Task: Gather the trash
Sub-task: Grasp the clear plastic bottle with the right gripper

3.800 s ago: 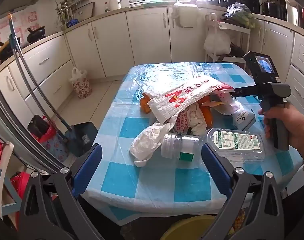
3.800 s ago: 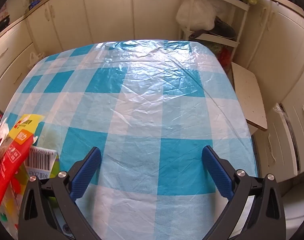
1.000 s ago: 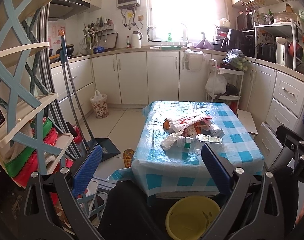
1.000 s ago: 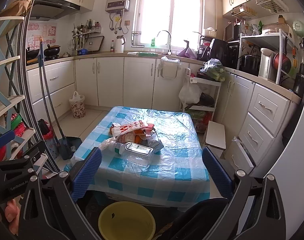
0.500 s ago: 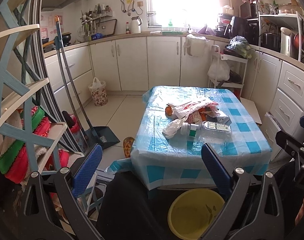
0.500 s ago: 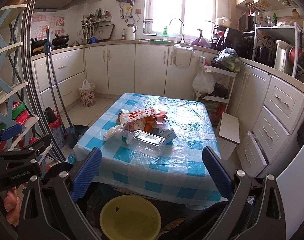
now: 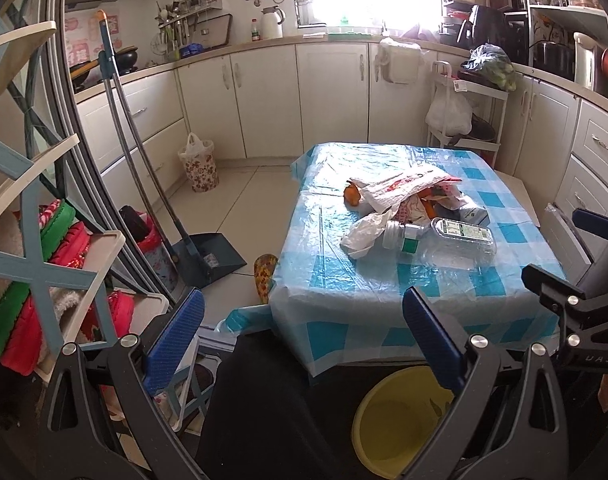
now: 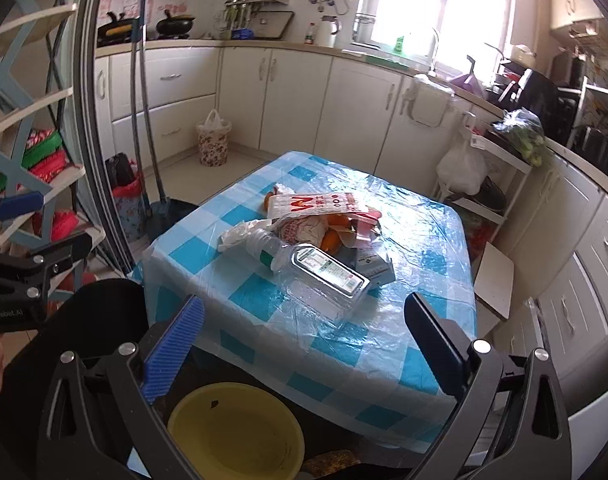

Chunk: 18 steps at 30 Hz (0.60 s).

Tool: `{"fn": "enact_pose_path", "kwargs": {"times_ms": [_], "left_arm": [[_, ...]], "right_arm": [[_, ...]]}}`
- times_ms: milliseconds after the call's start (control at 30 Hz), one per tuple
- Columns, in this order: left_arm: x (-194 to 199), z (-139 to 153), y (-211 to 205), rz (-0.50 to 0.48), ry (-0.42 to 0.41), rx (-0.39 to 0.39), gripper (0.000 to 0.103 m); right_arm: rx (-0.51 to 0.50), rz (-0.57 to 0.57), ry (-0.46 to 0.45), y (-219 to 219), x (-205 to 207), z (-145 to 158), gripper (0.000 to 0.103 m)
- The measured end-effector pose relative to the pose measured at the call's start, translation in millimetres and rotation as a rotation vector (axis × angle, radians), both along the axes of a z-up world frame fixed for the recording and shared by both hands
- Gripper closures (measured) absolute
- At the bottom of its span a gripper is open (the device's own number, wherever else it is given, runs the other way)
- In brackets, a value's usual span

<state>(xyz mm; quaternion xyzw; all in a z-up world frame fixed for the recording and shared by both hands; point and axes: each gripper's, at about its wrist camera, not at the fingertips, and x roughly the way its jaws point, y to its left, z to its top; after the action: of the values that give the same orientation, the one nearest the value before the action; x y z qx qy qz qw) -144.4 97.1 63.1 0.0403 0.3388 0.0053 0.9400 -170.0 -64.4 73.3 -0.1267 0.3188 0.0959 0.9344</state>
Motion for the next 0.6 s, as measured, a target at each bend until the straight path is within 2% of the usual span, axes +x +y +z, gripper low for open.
{"fn": "enact_pose_path", "kwargs": {"times_ms": [267,400,600], "left_arm": [[12.5,-12.7,8.3,0.006,0.045,0.005,0.007],[16.9,-19.4,7.5,-0.002,0.062,0.019,0.007],[26.9,-30.9,8.9,-0.007,0.097,0.028,0.007]], "right_arm": [[-0.164,0.171,0.056,18.4,41.1,-17.1,0.007],[-0.241,0.259,0.123,24.4,65.7,-30.7,0.007],[-0.262,0.354,0.244,25.8,102.9,-44.3,0.007]]}}
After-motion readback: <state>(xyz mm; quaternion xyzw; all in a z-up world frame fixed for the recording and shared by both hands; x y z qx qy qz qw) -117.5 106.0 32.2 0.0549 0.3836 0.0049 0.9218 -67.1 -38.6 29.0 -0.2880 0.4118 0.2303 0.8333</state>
